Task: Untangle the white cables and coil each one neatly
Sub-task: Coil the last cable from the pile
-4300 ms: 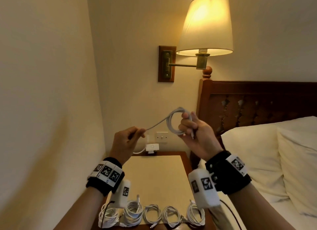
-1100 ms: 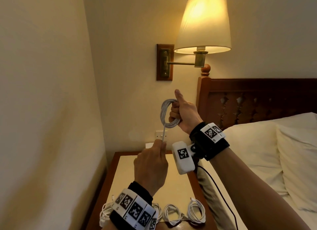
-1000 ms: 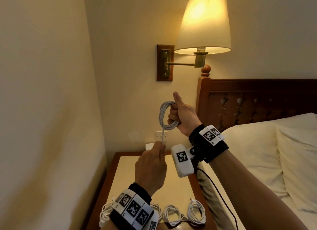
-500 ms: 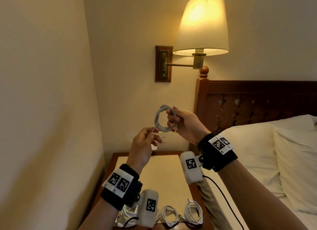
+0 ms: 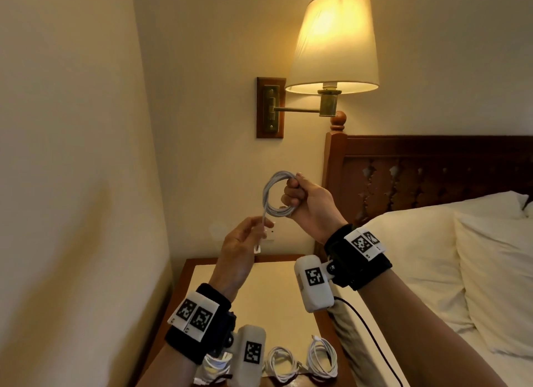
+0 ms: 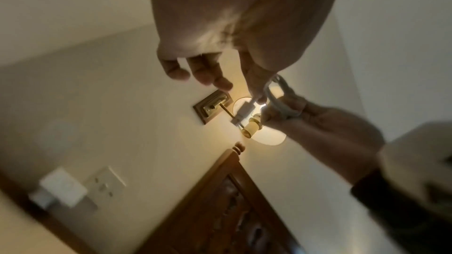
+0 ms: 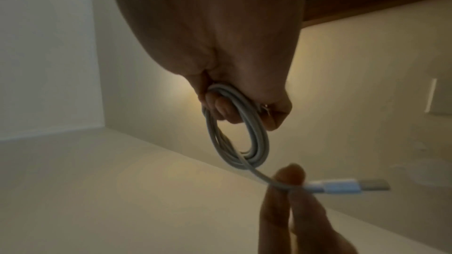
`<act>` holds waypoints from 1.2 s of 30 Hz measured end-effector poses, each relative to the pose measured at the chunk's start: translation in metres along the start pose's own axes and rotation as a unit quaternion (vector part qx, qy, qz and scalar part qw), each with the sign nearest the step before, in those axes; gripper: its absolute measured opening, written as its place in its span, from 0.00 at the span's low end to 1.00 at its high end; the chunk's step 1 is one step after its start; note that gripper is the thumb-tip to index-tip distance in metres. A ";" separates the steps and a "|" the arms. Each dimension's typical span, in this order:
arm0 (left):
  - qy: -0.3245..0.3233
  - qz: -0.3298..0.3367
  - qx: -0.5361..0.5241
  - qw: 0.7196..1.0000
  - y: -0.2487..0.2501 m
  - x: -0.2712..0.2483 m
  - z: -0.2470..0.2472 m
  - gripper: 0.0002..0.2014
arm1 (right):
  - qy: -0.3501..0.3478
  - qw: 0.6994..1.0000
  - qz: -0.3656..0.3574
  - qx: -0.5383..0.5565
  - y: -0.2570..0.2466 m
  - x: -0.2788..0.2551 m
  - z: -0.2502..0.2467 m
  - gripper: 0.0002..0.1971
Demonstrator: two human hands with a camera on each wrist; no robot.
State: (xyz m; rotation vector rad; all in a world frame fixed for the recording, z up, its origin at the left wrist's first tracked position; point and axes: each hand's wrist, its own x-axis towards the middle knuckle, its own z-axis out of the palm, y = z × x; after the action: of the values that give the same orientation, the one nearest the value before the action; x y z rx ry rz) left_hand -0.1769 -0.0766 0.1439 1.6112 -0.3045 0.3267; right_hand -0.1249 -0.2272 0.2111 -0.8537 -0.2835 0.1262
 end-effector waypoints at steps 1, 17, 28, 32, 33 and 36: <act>0.010 0.021 0.057 0.998 -0.006 0.002 -0.004 0.11 | -0.006 1.000 0.006 -0.010 -0.001 -0.003 0.000 0.15; 0.190 -0.045 -0.386 0.902 -0.003 0.024 0.015 0.09 | -0.001 0.982 0.006 -0.188 0.019 -0.021 0.005 0.16; -0.012 -0.107 -0.402 0.910 0.013 0.017 0.010 0.10 | 0.043 0.986 -0.009 -0.163 0.039 -0.013 -0.014 0.18; -0.041 -0.095 -0.462 0.881 0.018 0.005 0.014 0.19 | 0.064 0.987 -0.022 -0.147 0.034 -0.008 -0.006 0.18; -0.030 -0.076 -0.432 0.898 0.020 0.004 0.018 0.20 | 0.064 0.983 -0.023 -0.169 0.033 -0.008 -0.003 0.18; 0.049 -0.040 -0.259 0.964 0.024 0.009 0.026 0.18 | 0.061 0.966 -0.032 -0.248 0.033 -0.012 0.001 0.14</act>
State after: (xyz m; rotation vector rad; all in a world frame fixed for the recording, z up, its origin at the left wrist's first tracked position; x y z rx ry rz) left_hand -0.1775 -0.1037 0.1677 1.0851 -0.2254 0.2384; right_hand -0.1368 -0.2074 0.1840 -1.3423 -0.2279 -0.0623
